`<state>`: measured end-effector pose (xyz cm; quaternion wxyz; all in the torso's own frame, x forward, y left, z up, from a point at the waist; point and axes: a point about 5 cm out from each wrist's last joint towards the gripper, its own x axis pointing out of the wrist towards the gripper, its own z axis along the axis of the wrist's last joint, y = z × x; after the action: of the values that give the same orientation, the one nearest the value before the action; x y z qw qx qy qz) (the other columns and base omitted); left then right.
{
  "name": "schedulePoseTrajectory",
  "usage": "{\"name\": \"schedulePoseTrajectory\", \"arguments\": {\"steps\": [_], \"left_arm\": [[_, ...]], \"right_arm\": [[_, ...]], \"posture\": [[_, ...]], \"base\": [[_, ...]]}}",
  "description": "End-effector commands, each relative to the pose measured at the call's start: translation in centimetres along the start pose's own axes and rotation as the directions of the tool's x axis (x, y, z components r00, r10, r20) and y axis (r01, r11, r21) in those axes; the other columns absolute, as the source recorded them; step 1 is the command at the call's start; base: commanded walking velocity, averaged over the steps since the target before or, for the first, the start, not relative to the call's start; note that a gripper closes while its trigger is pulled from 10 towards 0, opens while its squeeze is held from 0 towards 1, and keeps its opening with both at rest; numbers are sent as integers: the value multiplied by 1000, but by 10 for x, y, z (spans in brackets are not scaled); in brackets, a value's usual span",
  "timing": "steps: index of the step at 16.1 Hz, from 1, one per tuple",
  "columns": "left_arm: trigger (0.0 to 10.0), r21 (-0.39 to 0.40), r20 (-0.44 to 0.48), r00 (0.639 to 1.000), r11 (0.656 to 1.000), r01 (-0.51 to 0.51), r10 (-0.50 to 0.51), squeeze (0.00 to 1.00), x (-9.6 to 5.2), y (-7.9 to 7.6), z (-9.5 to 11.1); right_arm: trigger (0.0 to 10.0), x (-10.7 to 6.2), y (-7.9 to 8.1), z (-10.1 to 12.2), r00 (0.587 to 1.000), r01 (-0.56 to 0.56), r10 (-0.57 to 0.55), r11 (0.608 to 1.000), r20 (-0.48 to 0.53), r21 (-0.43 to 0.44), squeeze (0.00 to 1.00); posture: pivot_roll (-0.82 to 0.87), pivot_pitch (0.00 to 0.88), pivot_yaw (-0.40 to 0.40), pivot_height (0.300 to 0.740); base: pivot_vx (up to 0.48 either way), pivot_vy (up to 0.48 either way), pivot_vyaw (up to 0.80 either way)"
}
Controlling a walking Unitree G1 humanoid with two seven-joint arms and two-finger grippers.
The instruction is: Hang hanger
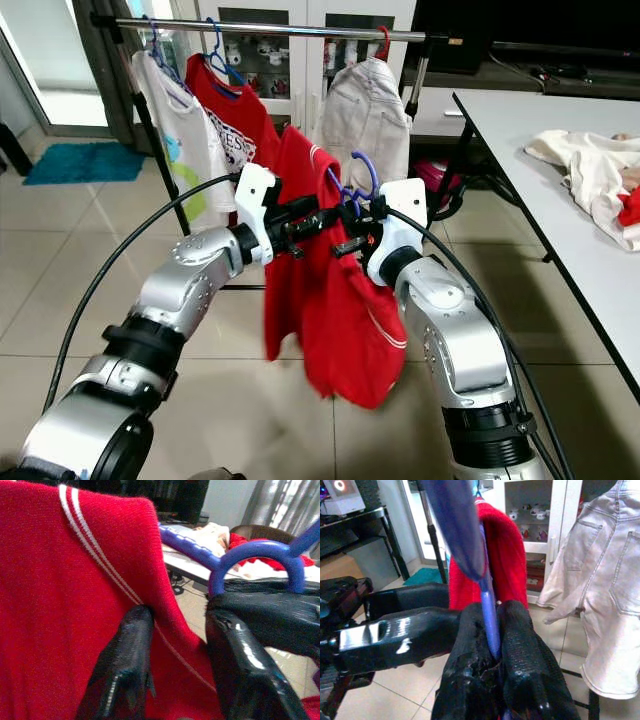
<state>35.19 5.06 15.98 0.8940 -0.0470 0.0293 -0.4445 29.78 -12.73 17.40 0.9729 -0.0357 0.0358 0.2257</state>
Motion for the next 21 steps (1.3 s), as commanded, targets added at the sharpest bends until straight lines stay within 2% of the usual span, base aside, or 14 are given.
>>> {"name": "schedulePoseTrajectory", "arguments": {"steps": [1, 4, 11, 15, 17, 18, 19, 20, 21], "left_arm": [[0, 20, 0, 1000, 1000, 0, 0, 0, 3, 0, 3], [0, 12, 3, 999, 999, -47, 47, 0, -1, 6, -2], [0, -4, 9, 998, 998, -61, 61, 0, -6, 8, -7], [0, -17, -31, 997, 997, -75, 75, 0, -8, 9, -16], [0, 5, -70, 993, 995, -95, 95, 0, -9, 12, -21], [0, 4, -68, 993, 995, -100, 100, 0, -10, 13, -21], [0, 6, -57, 994, 995, -98, 99, 0, -10, 13, -18], [0, 6, -36, 995, 996, -94, 94, 0, -10, 12, -14], [0, 8, -13, 996, 996, -93, 93, 0, -10, 11, -9]], "right_arm": [[10000, -3, 2, 12, 998, 2, 0, 999, 67, -35, 0], [10000, -3, 4, 11, 998, -7, 9, 999, 62, -37, 0], [10000, 3, 9, 14, 997, -40, 43, 998, 65, -46, 0], [10000, 0, 10, 12, 997, -34, 36, 999, 62, -41, 0], [10000, -2, 10, 14, 997, -29, 32, 999, 76, -36, 0], [7608, -3, 10, 14, 996, -30, 33, 999, 80, -35, 0], [2353, -4, 10, 12, 997, -30, 32, 999, 75, -27, 0], [39, -5, 10, 10, 997, -28, 29, 999, 65, -14, 0], [0, -6, 10, 8, 998, -24, 25, 1000, 58, -9, 0]], "posture": [[-120, 0, 42, 740], [-109, 0, 25, 740], [-93, 0, 5, 740], [-108, 0, 25, 740], [-110, 0, 36, 740], [-112, 0, 41, 740], [-113, 0, 41, 740], [-113, 0, 41, 740], [-112, 0, 41, 740]], "base": [[0, 0, 0], [0, 0, 0], [0, 0, 0], [0, 0, 0], [0, 0, 0], [0, 0, 0], [0, 0, 0], [0, 0, 0], [0, 0, 0]]}}
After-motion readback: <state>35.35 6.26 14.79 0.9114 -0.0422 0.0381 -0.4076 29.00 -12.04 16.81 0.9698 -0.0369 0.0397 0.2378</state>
